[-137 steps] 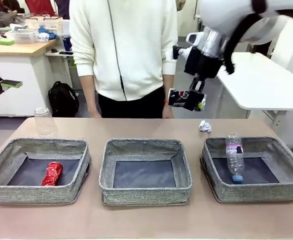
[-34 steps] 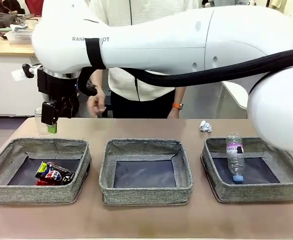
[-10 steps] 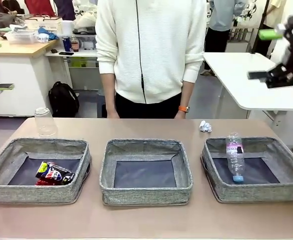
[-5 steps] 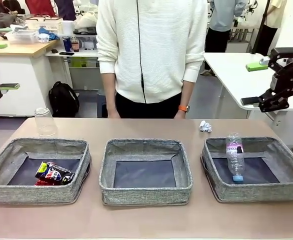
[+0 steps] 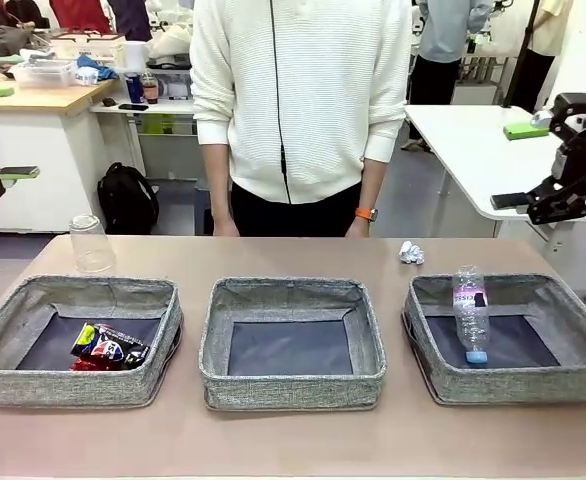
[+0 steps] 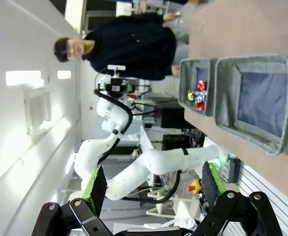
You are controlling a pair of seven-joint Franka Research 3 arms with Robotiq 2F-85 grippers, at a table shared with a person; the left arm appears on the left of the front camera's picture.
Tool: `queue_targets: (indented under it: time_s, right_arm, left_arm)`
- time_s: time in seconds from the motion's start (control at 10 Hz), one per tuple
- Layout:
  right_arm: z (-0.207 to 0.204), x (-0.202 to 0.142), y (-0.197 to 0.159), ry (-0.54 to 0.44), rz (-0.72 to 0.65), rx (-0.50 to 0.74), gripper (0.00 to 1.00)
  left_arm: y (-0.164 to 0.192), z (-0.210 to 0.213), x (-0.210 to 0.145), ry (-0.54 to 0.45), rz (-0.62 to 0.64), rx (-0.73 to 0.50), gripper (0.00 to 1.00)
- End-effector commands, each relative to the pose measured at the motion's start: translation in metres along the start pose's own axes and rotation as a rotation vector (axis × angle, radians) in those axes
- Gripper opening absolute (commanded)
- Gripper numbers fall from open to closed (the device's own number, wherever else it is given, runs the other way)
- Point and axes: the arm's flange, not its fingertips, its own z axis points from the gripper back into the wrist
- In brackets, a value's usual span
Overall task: Sort the waste into the appropriate baskets.
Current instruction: Place the picked waste into the Fabric basket indicated by the person, then pick up the waste item pointed out by the person.
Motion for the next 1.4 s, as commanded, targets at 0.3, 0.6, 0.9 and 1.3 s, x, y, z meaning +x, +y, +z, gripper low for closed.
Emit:
queue_targets:
  time_s: [0.3,0.6,0.9,1.3]
  right_arm:
    - [0.0002,0.0001,0.0021,0.001,0.001,0.02,1.0]
    - [0.0002,0.0001,0.0021,0.001,0.001,0.02,1.0]
    - [0.0002,0.0001,0.0021,0.001,0.001,0.02,1.0]
    - [0.0002,0.0001,0.0021,0.001,0.001,0.02,1.0]
  left_arm:
    - [-0.0008,0.0012,-0.001,0.004,-0.004,-0.007,1.0]
    - [-0.0008,0.0012,-0.001,0.004,-0.004,-0.007,1.0]
    - [-0.0008,0.0012,-0.001,0.004,-0.004,-0.007,1.0]
    - [-0.0008,0.0012,-0.001,0.004,-0.004,-0.007,1.0]
